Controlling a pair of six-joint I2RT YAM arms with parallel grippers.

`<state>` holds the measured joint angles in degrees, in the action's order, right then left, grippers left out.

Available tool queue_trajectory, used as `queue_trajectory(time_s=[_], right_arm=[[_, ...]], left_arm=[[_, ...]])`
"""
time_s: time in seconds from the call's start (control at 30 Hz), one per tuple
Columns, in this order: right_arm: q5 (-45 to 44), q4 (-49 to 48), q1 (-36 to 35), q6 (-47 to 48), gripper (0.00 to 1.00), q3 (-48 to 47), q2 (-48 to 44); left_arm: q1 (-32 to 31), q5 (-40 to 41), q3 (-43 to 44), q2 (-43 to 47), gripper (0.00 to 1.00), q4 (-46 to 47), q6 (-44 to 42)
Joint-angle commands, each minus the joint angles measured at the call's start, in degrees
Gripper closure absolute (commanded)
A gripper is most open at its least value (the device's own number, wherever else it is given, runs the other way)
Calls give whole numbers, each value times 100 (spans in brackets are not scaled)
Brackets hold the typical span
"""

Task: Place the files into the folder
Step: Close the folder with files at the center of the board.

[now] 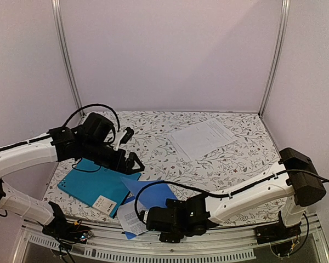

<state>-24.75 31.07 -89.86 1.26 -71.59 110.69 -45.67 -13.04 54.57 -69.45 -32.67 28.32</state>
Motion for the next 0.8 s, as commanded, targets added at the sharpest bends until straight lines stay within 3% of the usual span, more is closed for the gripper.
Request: queue_trajectory(time_s=[0.0, 0.43, 0.77], right_arm=[[308, 353, -33, -23, 1, -69, 224], [-41, 654, -348, -429, 1, -91, 31], [-589, 1208, -735, -1018, 1, 116, -137]], left_arm=[[-419, 69, -166, -559, 2, -456, -71], [-1474, 1233, -245, -2130, 1, -447, -295], [-1584, 1596, -373, -2473, 0, -57, -166]])
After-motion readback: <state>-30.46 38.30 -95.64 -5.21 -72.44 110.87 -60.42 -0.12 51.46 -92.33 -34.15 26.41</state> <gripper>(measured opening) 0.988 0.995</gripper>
